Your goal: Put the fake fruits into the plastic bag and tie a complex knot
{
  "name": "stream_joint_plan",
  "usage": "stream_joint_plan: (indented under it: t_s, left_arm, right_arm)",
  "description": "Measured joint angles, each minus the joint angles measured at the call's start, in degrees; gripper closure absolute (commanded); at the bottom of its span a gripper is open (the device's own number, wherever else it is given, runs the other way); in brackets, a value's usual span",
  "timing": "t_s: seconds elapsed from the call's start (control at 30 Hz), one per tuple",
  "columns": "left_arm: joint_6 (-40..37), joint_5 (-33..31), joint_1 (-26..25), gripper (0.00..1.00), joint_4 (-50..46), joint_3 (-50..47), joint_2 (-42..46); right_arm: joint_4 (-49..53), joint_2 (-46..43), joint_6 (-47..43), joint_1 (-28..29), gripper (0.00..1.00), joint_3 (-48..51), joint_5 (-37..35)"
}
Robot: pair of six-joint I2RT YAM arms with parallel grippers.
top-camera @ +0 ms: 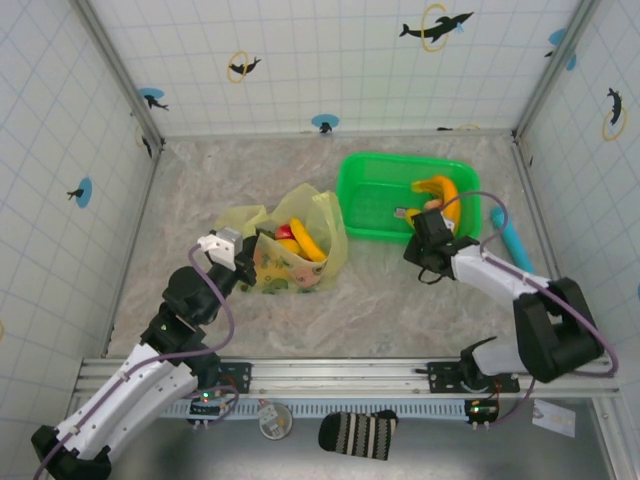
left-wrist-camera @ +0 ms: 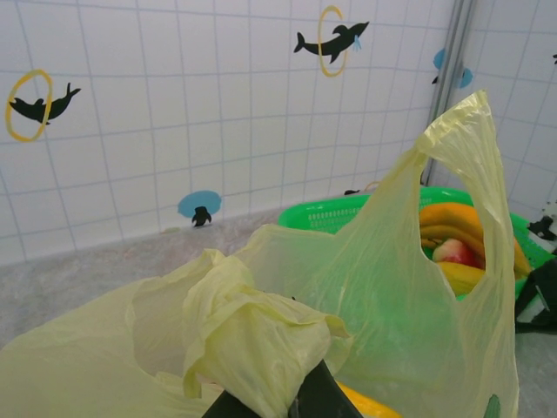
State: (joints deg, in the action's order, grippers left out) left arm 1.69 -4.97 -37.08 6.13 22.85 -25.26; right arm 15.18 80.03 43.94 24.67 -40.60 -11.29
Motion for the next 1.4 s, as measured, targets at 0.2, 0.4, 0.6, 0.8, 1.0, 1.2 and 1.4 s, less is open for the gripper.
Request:
stream_joint_plan:
  t_s: [0.2,0.4,0.6,0.8,1.0,1.2,1.4]
  left_arm:
    - [0.00,-0.02,0.00,1.00,0.00,0.00,0.02]
    - [-0.02,-0.44,0.00,1.00,0.00,0.00,0.02]
    - [-0.04,-1.36,0.00,1.00,0.00,0.00,0.00]
    - [0.15,-1.09,0.00,1.00,0.00,0.00,-0.37]
    - [1.95,0.90,-0.02,1.00,-2.95,4.81,-4.28]
    - [4.61,2.25,0.00,1.00,-6.08,14.10,-9.05]
    - [6.43,3.02,0.00,1.00,-9.84,18.21,-11.41]
  right_arm:
    - [-10.64,12.70,1.55,-5.84,0.45,-10.78,4.61]
    - [-15.23,17.49,-1.05,-8.15,0.42,-19.85,7.89]
    - [-17.99,5.20,-11.96,-2.12,0.45,-16.48,12.15]
    - [-21.35,-13.77,-25.24,11.02,0.46,-10.75,14.19]
    - [-19.50,-19.04,-27.30,16.09,0.49,-10.78,12.98]
    - [-15.85,-19.67,-27.43,17.40,0.49,-11.50,13.35]
    - [-14.93,-18.47,-28.70,20.22,0.50,-15.32,14.84]
